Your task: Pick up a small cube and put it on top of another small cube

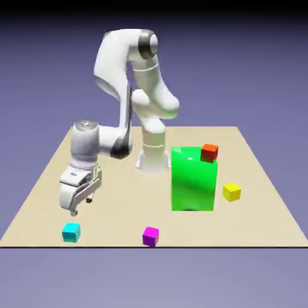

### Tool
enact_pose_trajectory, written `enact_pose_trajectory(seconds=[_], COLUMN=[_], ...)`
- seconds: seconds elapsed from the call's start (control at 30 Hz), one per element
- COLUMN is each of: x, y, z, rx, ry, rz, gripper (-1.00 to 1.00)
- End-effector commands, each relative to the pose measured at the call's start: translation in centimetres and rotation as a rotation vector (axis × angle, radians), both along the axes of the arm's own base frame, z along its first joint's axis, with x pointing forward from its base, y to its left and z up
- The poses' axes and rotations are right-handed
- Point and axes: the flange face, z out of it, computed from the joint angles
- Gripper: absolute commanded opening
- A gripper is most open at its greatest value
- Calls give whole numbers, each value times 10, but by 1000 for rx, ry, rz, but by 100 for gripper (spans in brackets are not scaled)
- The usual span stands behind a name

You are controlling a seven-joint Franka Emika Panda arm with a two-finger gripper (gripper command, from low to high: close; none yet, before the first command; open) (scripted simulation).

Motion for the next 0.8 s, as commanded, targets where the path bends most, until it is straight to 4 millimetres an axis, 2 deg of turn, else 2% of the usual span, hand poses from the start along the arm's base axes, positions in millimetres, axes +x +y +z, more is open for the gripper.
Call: enact_pose_trajectory(seconds=[0.0, 0.07, 0.13, 0.27, 0.3, 0.33, 0.37, 0.5, 0.53, 0.57, 0.67, 0.77], x=[-1, -5, -6, -6, -6, -6, -6, -5, -3, 8, 36, 51], y=[-9, -26, -31, -35, -35, -35, -35, -32, -38, -20, 57, 137], z=[-9, -28, -32, -95, -102, -102, -102, -39, -21, -8, 23, 52], rx=[8, 26, 32, 32, 32, 32, 32, 32, 17, 15, 28, 47], ry=[21, 59, 69, 68, 69, 69, 69, 68, 63, 50, 14, -18], rz=[34, 101, 118, 118, 118, 118, 118, 118, 102, 87, 56, 27], gripper=[0, 0, 0, 0, 0, -100, -100, -100, -100, -100, -100, -100])
